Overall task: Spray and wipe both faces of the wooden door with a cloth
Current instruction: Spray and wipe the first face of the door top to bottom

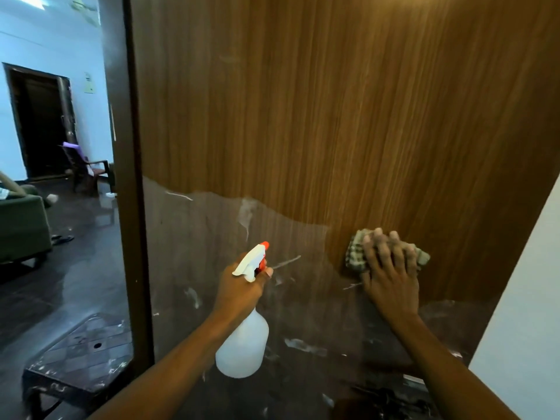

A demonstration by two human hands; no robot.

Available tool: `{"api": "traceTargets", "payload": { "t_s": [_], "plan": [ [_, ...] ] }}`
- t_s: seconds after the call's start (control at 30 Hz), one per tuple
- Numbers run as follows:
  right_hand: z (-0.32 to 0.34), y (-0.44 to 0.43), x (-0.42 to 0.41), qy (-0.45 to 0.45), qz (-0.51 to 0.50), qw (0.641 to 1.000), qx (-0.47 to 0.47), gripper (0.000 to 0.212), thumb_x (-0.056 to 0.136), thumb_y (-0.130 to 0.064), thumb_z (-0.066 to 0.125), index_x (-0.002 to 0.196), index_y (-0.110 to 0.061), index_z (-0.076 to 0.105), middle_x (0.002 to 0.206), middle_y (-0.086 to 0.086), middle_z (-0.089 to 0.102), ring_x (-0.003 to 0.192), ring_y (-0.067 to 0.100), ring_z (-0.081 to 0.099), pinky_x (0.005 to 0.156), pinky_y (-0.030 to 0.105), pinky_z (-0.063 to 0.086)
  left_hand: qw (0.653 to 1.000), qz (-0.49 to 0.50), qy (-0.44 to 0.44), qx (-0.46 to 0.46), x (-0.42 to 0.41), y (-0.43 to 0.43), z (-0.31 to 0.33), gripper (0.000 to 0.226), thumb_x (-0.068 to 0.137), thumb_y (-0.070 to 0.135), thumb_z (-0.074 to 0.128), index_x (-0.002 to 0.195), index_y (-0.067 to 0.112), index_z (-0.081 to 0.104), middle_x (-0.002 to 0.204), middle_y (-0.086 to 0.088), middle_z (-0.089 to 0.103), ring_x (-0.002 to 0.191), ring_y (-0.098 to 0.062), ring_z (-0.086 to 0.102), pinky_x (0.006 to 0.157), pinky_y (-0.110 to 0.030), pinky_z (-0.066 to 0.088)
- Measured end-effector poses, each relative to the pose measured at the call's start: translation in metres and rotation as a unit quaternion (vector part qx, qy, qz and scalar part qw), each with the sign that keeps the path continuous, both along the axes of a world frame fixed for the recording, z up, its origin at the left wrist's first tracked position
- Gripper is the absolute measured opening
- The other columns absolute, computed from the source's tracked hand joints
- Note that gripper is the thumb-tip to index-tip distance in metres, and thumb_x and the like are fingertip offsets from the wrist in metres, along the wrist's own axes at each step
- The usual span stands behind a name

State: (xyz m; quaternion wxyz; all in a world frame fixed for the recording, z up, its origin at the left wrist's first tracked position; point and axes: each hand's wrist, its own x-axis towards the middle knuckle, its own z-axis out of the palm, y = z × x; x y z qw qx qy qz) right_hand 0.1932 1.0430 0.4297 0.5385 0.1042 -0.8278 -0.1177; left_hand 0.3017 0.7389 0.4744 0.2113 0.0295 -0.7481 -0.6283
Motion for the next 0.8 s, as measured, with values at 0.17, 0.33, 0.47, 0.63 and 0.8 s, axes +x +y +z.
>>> {"api": "traceTargets", "payload": {
  "t_s": [0.17,0.33,0.47,0.63,0.8],
  "plan": [
    [0.044,-0.099,-0.025,0.013,0.002,0.998,-0.065,0.076,0.096,-0.041,0.041,0.161,-0.015,0.012,0.166,0.016,0.016,0.153,0.040,0.009,0.121,0.063,0.004,1.000,0.003,0.013,0.001,-0.011,-0.034,0.008,0.034,0.083,0.022,0.066,0.115,0.018,0.054,0.107,0.005,0.058,0.077,-0.008,0.056,0.067,-0.005,0.040],
    [0.006,-0.138,-0.031,-0.024,0.042,0.991,0.123,0.073,0.097,-0.037,0.044,0.161,-0.018,0.014,0.169,0.008,0.008,0.155,0.033,0.005,0.124,0.055,0.000,0.999,-0.012,0.026,-0.027,-0.017,-0.067,0.008,0.044,0.084,0.021,0.064,0.126,0.013,0.052,0.123,-0.003,0.060,0.092,-0.010,0.055,0.081,-0.014,0.042],
    [-0.018,-0.112,-0.022,-0.022,0.049,0.990,0.130,0.077,0.093,-0.028,0.053,0.161,-0.019,0.018,0.168,0.007,0.013,0.154,0.032,0.014,0.124,0.054,0.013,0.999,-0.020,0.025,-0.032,-0.018,-0.097,0.001,0.046,0.085,0.023,0.064,0.128,0.016,0.051,0.128,-0.002,0.058,0.097,-0.010,0.055,0.084,-0.018,0.042],
    [0.011,-0.165,-0.027,0.019,-0.015,0.987,-0.157,0.078,0.099,-0.040,0.045,0.161,-0.016,0.005,0.166,0.016,0.014,0.153,0.039,0.011,0.121,0.061,0.008,0.999,-0.005,0.027,-0.033,-0.026,-0.135,0.001,0.046,0.083,0.022,0.066,0.126,0.014,0.052,0.126,-0.004,0.059,0.095,-0.012,0.056,0.081,-0.018,0.044],
    [0.037,-0.237,-0.048,-0.005,0.020,0.999,-0.029,0.076,0.098,-0.042,0.043,0.162,-0.018,0.008,0.168,0.011,0.004,0.155,0.035,0.001,0.122,0.061,0.004,0.999,-0.002,0.030,-0.025,-0.034,-0.152,-0.002,0.043,0.083,0.021,0.066,0.123,0.014,0.054,0.117,0.003,0.060,0.090,-0.012,0.058,0.072,-0.011,0.043]
  ]
}}
